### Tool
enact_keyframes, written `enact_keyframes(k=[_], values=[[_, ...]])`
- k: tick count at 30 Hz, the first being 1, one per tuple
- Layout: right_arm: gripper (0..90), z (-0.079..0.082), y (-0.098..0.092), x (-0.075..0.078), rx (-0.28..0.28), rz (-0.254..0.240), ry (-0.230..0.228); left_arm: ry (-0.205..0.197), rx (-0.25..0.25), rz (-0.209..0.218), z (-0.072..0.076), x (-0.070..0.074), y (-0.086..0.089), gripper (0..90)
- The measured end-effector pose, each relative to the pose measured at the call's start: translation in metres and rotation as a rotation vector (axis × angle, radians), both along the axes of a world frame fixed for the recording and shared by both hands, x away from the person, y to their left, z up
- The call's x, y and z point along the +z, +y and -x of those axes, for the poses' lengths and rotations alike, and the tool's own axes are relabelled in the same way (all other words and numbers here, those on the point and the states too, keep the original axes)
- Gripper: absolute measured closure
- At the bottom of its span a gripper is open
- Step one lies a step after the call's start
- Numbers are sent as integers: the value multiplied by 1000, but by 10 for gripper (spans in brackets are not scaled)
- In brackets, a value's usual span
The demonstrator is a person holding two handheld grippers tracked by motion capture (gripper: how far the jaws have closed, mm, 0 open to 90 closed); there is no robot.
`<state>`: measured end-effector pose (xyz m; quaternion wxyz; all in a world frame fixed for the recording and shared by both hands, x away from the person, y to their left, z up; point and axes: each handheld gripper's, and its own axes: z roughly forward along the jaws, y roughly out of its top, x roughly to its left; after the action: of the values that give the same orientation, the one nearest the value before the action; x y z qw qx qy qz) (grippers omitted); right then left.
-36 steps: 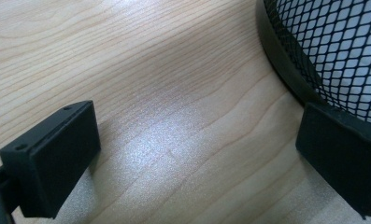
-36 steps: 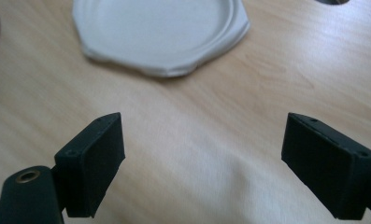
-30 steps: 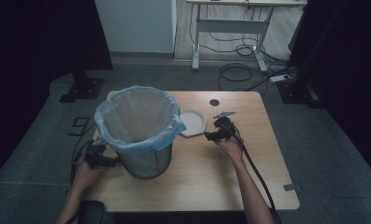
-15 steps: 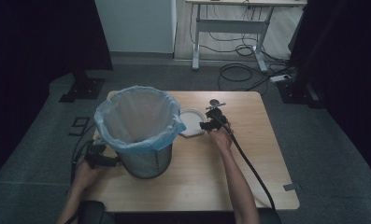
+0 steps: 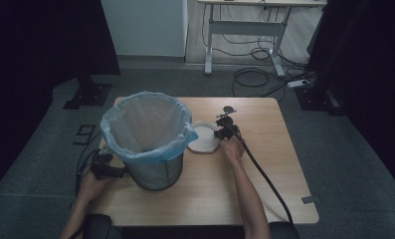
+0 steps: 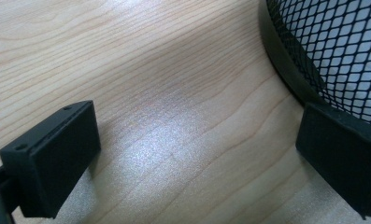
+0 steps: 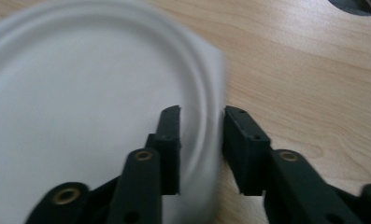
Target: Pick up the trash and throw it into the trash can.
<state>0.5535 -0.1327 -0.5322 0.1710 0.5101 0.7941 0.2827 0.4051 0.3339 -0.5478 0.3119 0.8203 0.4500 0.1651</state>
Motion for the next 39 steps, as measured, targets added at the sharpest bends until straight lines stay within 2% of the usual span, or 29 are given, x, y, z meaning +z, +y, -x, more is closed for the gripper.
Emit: enact_keyframes(k=[5, 9, 13, 14, 15, 17, 19, 20, 24, 26, 27, 30, 31, 35, 36, 39], values=[[729, 1, -4, 3, 2, 4, 24, 0, 0, 0, 0, 0, 0, 0], [760, 5, -7, 12, 18, -25, 36, 0, 0, 0, 0, 0, 0, 0], [786, 10, -8, 29, 49, -51, 23, 1, -1, -1, 0, 0, 0, 0], [786, 10, -8, 29, 49, -51, 23, 1, -1, -1, 0, 0, 0, 0], [797, 14, -9, 38, 66, -69, 17, 0, 0, 0, 0, 0, 0, 0], [801, 16, -10, 42, 73, -77, 16, 2, -1, 0, 0, 0, 0, 0], [811, 22, -13, 56, 102, -82, 11, 2, -1, 0, 0, 0, 0, 0], [811, 22, -13, 56, 102, -82, 11, 2, -1, 0, 0, 0, 0, 0], [822, 33, -17, 74, 136, -84, 11, 2, -1, 0, 0, 0, 0, 0], [825, 34, -18, 77, 139, -86, 11, 2, -1, 0, 0, 0, 0, 0], [831, 38, -21, 85, 150, -99, 12, 2, -1, -1, 0, 0, 0, 0], [836, 42, -23, 91, 159, -108, 14, 2, -1, 0, 0, 0, 0, 0], [839, 45, -25, 98, 168, -116, 12, 2, -1, 0, 0, 0, 0, 0], [840, 50, -27, 107, 175, -109, 10, 0, 2, 0, 0, 0, 0, 0], [840, 54, -28, 114, 183, -115, 3, 2, 0, 0, 0, 0, 0, 0], [840, 58, -30, 122, 184, -124, 4, 2, 1, 0, 0, 0, 0, 0]])
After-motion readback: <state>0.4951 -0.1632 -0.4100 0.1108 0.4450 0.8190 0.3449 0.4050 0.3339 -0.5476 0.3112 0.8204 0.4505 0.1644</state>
